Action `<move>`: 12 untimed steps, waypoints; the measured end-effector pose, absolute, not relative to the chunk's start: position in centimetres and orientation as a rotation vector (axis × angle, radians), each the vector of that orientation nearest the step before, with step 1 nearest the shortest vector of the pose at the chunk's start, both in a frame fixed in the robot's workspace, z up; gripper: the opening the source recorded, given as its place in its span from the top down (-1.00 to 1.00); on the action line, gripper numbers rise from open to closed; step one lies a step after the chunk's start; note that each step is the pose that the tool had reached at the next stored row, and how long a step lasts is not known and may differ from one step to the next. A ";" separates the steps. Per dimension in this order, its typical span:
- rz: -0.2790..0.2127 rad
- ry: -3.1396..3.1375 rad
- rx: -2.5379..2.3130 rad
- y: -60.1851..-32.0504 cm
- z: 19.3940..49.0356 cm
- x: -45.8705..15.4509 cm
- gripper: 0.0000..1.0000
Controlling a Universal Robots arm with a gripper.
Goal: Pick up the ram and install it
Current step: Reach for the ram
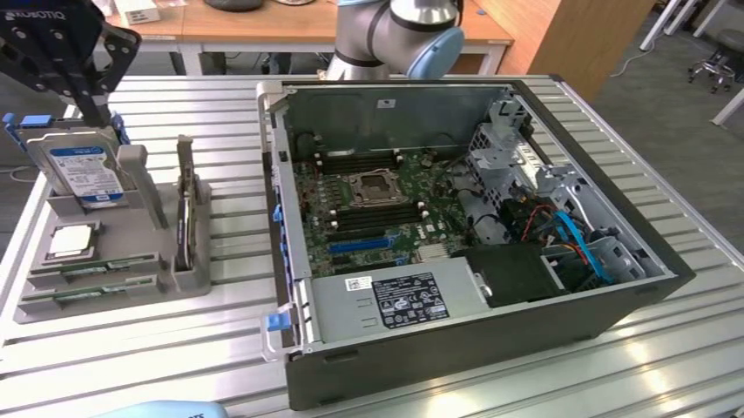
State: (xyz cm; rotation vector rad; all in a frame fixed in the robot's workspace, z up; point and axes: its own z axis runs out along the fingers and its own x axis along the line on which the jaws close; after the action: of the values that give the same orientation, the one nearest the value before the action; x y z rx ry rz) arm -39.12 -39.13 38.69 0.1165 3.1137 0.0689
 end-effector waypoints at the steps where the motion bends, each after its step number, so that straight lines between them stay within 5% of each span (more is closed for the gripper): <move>1: 0.069 3.114 0.117 -39.1 38.7 -39.3 0.79; 12: 0.069 3.114 0.116 -39.1 38.6 -41.2 0.79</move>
State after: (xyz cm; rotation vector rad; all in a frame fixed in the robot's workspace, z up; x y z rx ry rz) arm -41.24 -39.13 38.60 0.1163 3.1137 0.0688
